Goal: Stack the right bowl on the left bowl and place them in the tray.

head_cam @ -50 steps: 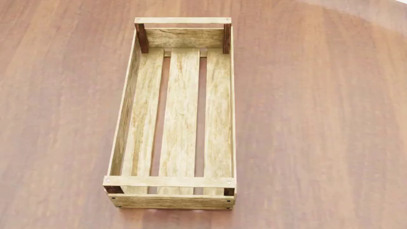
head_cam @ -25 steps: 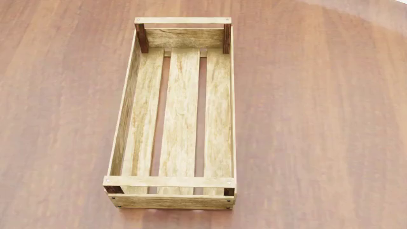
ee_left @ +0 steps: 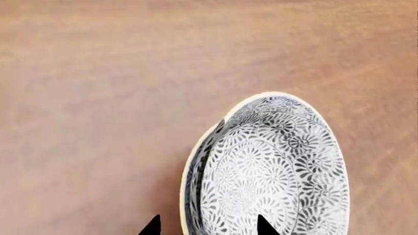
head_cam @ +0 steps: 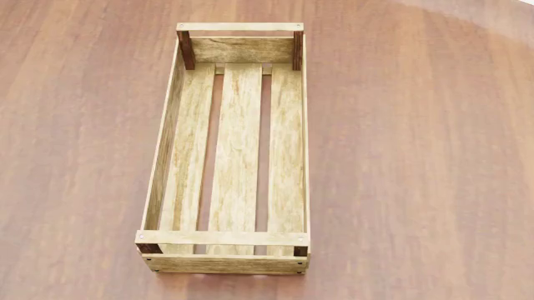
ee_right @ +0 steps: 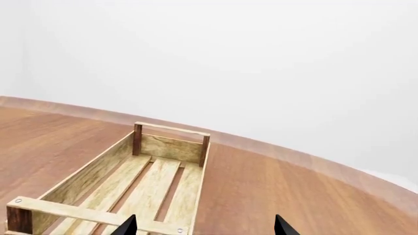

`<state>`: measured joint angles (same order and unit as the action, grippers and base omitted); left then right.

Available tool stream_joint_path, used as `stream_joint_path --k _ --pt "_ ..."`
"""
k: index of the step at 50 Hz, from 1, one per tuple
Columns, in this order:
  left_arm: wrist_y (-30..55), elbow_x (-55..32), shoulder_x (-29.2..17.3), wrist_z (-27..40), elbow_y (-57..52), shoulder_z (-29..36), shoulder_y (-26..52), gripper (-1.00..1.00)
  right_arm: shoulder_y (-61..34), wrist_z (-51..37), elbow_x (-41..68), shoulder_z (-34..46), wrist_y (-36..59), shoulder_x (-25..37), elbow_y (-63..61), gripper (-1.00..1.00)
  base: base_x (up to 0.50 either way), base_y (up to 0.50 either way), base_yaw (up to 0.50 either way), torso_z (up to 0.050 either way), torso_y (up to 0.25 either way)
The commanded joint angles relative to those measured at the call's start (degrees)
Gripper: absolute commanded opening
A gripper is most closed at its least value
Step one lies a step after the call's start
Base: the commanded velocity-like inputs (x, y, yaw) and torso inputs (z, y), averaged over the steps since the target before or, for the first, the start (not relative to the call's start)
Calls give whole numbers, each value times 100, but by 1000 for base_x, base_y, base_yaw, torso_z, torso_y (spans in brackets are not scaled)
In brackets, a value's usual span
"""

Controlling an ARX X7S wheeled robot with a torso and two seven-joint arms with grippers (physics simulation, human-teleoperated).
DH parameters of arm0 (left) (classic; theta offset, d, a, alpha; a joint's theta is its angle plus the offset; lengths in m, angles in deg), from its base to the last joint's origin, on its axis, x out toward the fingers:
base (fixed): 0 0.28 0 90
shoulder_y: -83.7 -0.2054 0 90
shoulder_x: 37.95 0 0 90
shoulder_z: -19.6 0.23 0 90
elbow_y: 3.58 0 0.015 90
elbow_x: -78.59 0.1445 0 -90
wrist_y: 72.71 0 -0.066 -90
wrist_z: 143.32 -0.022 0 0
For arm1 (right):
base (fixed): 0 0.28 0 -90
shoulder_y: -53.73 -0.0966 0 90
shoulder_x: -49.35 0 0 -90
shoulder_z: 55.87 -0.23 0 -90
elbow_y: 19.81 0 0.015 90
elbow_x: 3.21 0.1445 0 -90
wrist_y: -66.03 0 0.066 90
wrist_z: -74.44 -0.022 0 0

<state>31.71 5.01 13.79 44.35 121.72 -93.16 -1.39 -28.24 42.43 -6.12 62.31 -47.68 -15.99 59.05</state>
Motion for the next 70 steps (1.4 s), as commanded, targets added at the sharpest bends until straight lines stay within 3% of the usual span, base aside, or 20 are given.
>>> stream_joint_path --k 1,19,29,41,58,70 --pt "17 166 114 -131 -55 -67 7 -100 -21 127 -133 -75 40 -113 -7 100 0 0 0 0 0" --pt "-135 304 129 -140 -178 -41 -44 -100 -54 132 -163 -14 64 -114 28 100 0 0 0 0 0" --pt "-480 773 105 245 -2014 92 -635 -100 -49 117 -120 -20 30 -90 41 100 0 0 0 0 0" --pt "-575 1390 -247 847 -3925 239 -991 -100 2 67 -58 -54 -53 -48 1 100 0 0 0 0 0" --pt "37 1637 -816 1643 -5673 890 -320 -100 52 18 98 -142 -160 51 -104 100 0 0 0 0 1" --pt "787 1667 -916 2118 -6393 1954 1242 -100 48 9 211 -197 -232 117 -146 100 0 0 0 0 1"
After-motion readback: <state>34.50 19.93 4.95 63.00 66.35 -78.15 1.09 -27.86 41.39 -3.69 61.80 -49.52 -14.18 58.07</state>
